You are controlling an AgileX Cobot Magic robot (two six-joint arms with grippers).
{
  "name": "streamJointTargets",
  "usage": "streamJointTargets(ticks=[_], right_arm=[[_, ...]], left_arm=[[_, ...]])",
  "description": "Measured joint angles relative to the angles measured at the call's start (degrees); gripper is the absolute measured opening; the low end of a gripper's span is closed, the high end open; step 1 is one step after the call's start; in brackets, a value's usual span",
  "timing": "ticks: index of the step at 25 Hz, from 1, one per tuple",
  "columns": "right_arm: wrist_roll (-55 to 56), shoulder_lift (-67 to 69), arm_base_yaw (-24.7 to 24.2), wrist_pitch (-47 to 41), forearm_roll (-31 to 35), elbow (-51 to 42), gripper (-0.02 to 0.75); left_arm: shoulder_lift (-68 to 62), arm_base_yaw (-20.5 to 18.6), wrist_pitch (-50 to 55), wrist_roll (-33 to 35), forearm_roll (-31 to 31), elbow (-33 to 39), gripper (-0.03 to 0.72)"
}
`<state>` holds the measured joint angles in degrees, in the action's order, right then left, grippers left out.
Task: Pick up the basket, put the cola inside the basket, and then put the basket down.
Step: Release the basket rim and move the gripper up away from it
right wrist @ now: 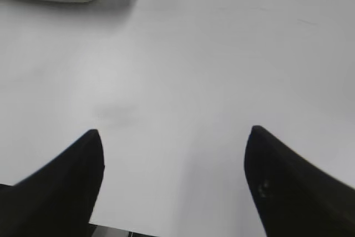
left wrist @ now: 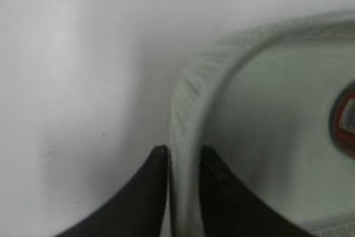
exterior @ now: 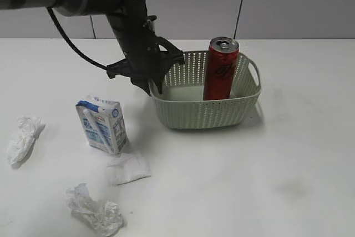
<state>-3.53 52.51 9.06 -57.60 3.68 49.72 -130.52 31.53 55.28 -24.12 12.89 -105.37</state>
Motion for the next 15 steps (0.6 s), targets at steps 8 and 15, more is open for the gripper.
streamJointTargets(ticks=[8,15], right_arm=[[2.7,-23.3,0.0,3.4,-0.8,-16.6,0.594],[4.6,-39.4,0.0,3.3,-4.0,-24.4,0.594]], left_arm=[[0.6,-0.6,-0.3,4.9,1.4,-0.1,0.648],[6.7,-7.6,2.3,11.1,1.8,-3.4,0.692]])
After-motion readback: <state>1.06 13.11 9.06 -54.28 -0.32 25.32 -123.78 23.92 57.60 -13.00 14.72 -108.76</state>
